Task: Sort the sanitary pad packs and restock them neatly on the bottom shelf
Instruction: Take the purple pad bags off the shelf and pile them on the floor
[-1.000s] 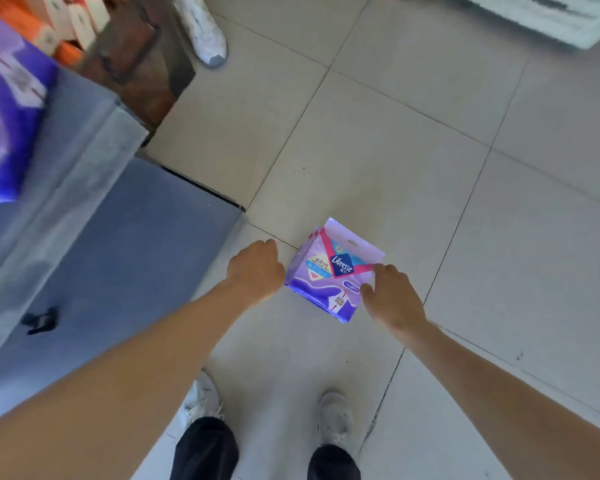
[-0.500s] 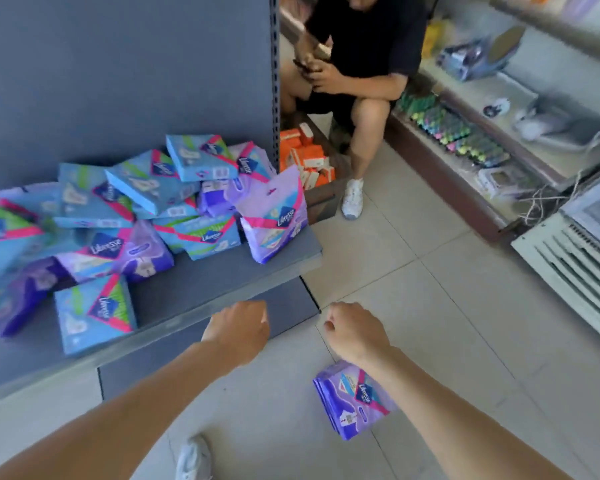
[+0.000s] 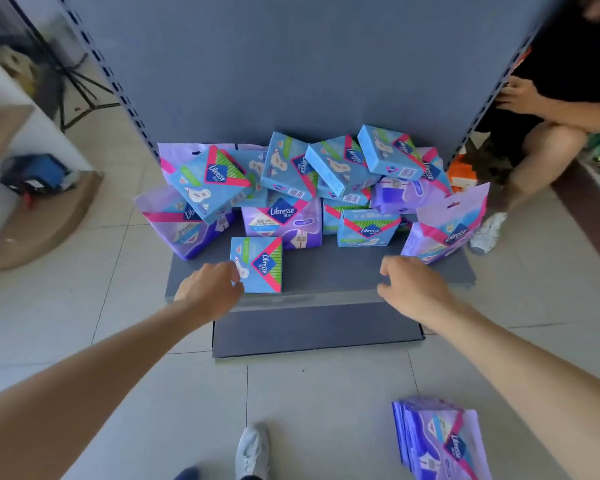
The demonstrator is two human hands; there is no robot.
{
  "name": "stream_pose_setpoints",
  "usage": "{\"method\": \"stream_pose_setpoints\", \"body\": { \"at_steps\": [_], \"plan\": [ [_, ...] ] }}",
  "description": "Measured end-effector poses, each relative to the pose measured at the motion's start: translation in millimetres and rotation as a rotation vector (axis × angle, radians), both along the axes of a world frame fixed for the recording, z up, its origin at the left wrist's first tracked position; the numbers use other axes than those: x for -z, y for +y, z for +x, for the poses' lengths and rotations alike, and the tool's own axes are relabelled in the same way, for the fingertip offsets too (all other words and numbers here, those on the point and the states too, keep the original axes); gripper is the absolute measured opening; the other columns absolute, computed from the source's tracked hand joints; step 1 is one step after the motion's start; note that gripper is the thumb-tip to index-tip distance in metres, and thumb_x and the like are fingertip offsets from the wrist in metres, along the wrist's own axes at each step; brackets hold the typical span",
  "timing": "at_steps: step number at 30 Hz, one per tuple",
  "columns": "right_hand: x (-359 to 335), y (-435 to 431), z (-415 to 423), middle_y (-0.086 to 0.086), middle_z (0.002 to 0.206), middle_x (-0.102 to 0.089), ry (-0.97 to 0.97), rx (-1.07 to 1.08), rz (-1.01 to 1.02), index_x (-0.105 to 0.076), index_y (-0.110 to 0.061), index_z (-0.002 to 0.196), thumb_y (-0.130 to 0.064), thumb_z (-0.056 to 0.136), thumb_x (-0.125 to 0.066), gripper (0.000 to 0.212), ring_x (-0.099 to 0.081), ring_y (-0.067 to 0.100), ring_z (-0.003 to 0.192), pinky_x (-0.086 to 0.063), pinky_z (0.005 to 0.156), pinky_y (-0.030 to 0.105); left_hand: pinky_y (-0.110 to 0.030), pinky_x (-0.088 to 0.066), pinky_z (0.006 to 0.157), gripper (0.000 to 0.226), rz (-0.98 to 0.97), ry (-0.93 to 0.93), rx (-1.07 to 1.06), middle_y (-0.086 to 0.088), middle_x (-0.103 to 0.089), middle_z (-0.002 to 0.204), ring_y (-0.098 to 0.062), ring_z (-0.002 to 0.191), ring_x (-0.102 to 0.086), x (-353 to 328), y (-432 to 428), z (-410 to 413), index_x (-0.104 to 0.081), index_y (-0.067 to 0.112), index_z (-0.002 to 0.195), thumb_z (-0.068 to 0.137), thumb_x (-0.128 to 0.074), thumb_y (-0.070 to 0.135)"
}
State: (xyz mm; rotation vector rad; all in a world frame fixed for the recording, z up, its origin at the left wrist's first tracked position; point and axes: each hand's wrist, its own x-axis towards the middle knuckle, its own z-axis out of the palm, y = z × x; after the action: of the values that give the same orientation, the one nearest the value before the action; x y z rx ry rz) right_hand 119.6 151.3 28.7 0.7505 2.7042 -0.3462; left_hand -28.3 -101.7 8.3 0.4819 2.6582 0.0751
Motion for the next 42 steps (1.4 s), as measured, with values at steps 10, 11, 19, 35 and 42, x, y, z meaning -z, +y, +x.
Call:
{"method": "stream_pose_setpoints", "body": {
  "at_steps": [10, 11, 19, 35, 42],
  "plan": [
    [-20, 46, -27, 0.012, 0.117, -0.047, -0.056, -0.102, 0.454, -0.048, -0.007, 0.115, -0.001, 0.079, -0.063, 0.04, -0.051, 0.03, 0.11, -0.04, 0.065, 0.034, -0.034, -0.044, 0.068, 0.028, 0.039, 0.147, -0.367, -0.019, -0.062, 0.104, -0.039, 0.092, -0.058, 0, -55, -82, -0.06, 0.007, 0.109, 0.085, -0.058, 0.021],
    [-20, 53, -28, 0.014, 0.121, -0.045, -0.069, -0.091, 0.503, -0.045, -0.006, 0.119, 0.001, 0.077, -0.066, 0.048, -0.05, 0.032, 0.112, -0.044, 0.067, 0.036, -0.035, -0.043, 0.068, 0.033, 0.077, 0.138, -0.443, -0.021, -0.061, 0.102, -0.04, 0.091, -0.058, 2, -56, -88, -0.056, 0.003, 0.111, 0.084, -0.061, 0.022],
    [5, 91, -30, 0.013, 0.133, -0.04, -0.126, -0.092, 0.505, -0.019, -0.009, 0.146, 0.004, 0.072, -0.069, 0.09, -0.043, 0.032, 0.118, -0.049, 0.075, 0.038, -0.045, -0.044, 0.089, 0.088, 0.519, 0.033, -0.792, -0.018, -0.048, 0.131, -0.035, 0.118, -0.05, 29, -45, -122, -0.029, 0.002, 0.133, 0.067, -0.085, 0.023],
    [25, 89, -39, 0.017, 0.069, -0.061, 0.023, -0.337, 0.531, -0.057, -0.004, 0.082, 0.013, 0.048, -0.079, 0.044, -0.062, 0.036, 0.065, -0.028, 0.052, 0.028, -0.05, -0.05, 0.093, 0.041, 0.862, 0.16, -0.703, -0.012, -0.064, 0.119, -0.031, 0.103, -0.062, 57, -110, -145, -0.055, 0.024, 0.117, 0.081, -0.068, 0.01],
    [17, 59, -40, 0.007, 0.11, -0.063, -0.087, -0.324, 0.554, -0.042, -0.014, 0.123, -0.004, 0.087, -0.053, 0.039, -0.063, 0.028, 0.102, -0.032, 0.061, 0.03, -0.054, -0.051, 0.09, 0.037, 0.872, 0.094, -0.694, -0.01, -0.065, 0.113, -0.035, 0.101, -0.064, 62, -128, -129, -0.059, 0.033, 0.107, 0.081, -0.071, 0.008]
  ]
}}
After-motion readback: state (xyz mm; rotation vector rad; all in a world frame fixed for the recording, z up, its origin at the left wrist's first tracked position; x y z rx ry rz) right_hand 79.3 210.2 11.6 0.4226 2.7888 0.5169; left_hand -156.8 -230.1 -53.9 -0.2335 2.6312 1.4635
